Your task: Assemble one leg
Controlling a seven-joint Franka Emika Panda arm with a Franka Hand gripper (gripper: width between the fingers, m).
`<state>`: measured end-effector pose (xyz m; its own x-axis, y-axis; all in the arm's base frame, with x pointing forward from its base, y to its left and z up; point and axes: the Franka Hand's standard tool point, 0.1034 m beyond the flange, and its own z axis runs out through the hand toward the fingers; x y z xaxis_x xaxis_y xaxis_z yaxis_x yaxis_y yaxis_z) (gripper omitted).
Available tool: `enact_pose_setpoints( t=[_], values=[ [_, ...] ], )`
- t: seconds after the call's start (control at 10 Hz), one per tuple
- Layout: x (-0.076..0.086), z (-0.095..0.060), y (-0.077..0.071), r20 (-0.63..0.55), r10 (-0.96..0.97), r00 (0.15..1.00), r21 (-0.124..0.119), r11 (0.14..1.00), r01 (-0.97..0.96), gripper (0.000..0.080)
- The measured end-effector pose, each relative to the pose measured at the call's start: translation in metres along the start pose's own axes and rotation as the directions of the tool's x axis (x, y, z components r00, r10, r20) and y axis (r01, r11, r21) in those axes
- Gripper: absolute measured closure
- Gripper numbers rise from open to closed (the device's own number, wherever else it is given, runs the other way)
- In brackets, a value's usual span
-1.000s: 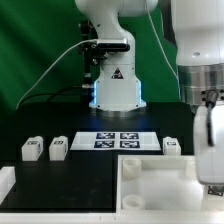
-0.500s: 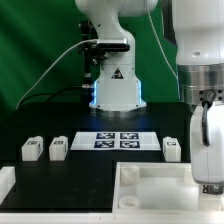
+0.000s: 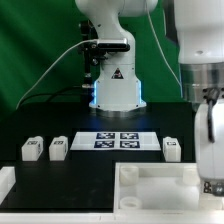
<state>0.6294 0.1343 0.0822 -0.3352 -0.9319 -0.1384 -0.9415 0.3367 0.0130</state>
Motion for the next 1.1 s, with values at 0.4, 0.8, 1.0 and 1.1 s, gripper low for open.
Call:
enact_pose_setpoints(
  t=[0.4,0.8,1.0,1.1],
  values=[
    [-0.0053,-0.0084,-0.002,0.01,-0.005,1.0,0.011,1.0,0.005,0.015],
    [-0.0048,-0.0074,-0.0018,0.008,-0.005,1.0,0.01,1.0,0.005,0.015],
    [-0.0046,-0.0067,-0.0016,0.008,-0.005,1.0,0.009,1.0,0.004,0.015],
    [-0.0045,-0.0065,-0.0015,0.008,-0.005,1.0,0.009,1.0,0.004,0.015]
  ],
)
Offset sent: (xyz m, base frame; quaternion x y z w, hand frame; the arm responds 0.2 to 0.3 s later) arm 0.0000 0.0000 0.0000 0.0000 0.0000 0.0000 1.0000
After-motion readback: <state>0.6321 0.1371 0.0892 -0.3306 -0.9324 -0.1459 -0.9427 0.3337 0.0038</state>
